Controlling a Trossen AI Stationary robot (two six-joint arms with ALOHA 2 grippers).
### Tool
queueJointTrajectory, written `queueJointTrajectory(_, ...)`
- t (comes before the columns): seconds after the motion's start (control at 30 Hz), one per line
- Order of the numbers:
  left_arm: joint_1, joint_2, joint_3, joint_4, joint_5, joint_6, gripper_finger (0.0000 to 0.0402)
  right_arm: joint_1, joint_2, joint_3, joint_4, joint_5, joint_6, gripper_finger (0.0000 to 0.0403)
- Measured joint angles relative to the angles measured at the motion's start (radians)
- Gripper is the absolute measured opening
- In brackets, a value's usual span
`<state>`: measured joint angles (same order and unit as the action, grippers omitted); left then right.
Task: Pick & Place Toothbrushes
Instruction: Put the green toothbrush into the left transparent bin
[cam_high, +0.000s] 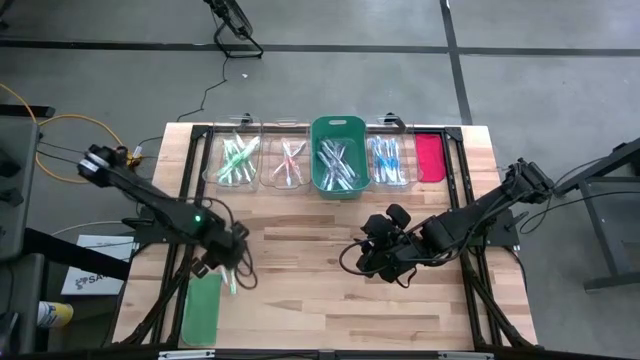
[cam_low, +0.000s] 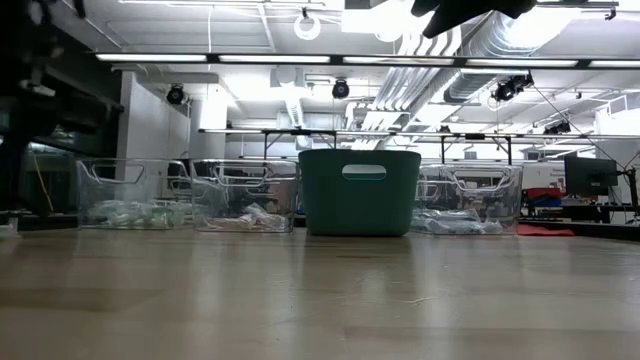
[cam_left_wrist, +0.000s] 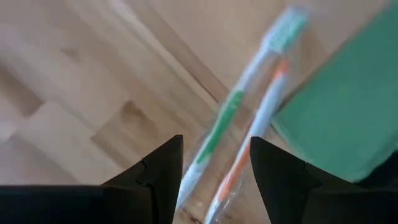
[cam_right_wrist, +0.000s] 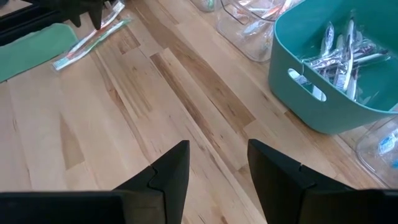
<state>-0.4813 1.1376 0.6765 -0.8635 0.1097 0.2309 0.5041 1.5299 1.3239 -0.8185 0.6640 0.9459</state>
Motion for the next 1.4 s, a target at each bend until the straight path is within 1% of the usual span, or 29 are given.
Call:
queueJointTrajectory(0.17,-0.039,0.119,0.0,0.001,-0.01,0.079,0.0182,0.0,0.0,0.0,0.0,0.0,-0.001,0.0155)
queueJointTrajectory(0.33,-0.045,0.205,0.0,0.012,-0.088,0.115,0.0182,0.0,0.0,0.0,0.0,0.0,-0.001,0.0155)
queueJointTrajectory(0.43,-0.043,0.236,0.0,0.025,-0.113,0.121,0.0182,0.0,0.0,0.0,-0.001,0.0,-0.001,0.0155)
queueJointTrajectory(0.77,-0.043,0.299,0.004,0.046,-0.118,0.15,0.0179,0.0,0.0,0.0,0.0,0.0,-0.001,0.0155)
queueJointTrajectory(0.83,-0.043,0.3,0.004,0.048,-0.121,0.15,0.0166,0.0,0.0,0.0,0.0,0.0,0.0,0.0155)
queueJointTrajectory(0.9,-0.043,0.301,0.003,0.051,-0.124,0.149,0.0143,0.0,0.0,0.0,0.0,0.0,0.0,0.0155)
queueJointTrajectory(1.13,-0.042,0.302,0.002,0.058,-0.128,0.142,0.0023,0.0,0.0,0.0,0.0,-0.001,0.0,0.0155)
queueJointTrajectory(1.17,-0.042,0.302,0.002,0.058,-0.128,0.13,0.0016,0.0,0.0,0.0,0.0,-0.001,0.0,0.0155)
queueJointTrajectory(1.3,-0.042,0.303,0.012,0.048,-0.124,0.03,0.0018,0.0,0.0,0.0,0.0,-0.007,0.0,0.0155)
queueJointTrajectory(1.4,-0.041,0.297,0.038,0.03,-0.113,-0.047,0.001,0.0,0.0,0.0,0.0,-0.007,0.0,0.0155)
